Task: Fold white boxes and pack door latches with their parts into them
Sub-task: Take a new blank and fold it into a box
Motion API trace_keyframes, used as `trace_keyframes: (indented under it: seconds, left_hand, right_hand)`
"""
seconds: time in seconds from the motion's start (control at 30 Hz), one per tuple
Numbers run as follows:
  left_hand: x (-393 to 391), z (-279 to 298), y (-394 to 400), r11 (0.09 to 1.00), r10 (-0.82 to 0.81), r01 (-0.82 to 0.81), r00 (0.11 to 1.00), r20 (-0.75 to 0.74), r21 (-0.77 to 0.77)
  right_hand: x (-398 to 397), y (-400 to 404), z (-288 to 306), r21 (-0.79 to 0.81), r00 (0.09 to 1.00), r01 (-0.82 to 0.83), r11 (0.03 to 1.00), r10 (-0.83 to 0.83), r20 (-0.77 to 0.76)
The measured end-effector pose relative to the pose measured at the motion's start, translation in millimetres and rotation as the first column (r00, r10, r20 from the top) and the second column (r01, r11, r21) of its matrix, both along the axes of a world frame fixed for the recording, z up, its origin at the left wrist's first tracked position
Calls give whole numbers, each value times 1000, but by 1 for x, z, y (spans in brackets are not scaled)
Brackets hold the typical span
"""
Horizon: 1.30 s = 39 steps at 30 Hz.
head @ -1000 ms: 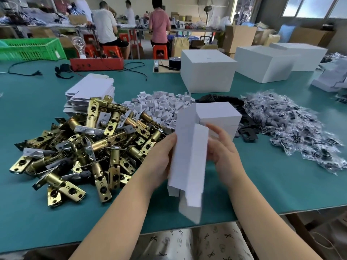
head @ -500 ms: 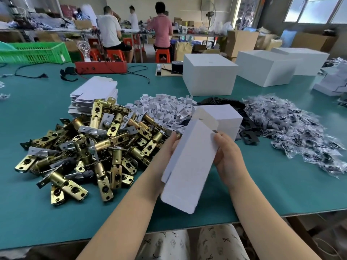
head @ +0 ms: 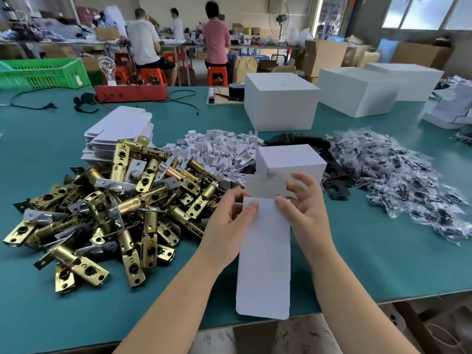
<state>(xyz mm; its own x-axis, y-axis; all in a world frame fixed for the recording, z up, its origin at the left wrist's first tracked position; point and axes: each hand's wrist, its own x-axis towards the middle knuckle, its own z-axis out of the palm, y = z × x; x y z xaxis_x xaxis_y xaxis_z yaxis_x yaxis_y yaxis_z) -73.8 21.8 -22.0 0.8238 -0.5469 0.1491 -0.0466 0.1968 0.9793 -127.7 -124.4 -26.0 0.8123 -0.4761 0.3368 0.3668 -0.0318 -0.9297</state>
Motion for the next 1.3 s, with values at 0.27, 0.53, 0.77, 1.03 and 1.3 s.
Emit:
trace_keyframes:
  seconds: [0.27,0.53,0.77,1.03,1.3]
  left_hand:
    - [-2,-1,0,999,19,-20,999,37,32]
    - [-2,3,1,994,-42,36,998,-48,-106]
    - [-4,2,-1,998,20,-24,997,-80,-50]
    - [-4,2,-1,996,82,-83,996,41,27]
    - [-5,6,3,999,34,-38,991,130,32]
  right_hand:
    - [-2,-2,4,136,994,-104,985,108,-18]
    - [-5,-1,9,188,967,-247,951,255,-19]
    - [-4,-1,12,199,951,-282,938,301,-70]
    - [-2,2,11,88,970,-173,981,185,-158]
    - [-3,1,14,89,968,-131,987,147,-205]
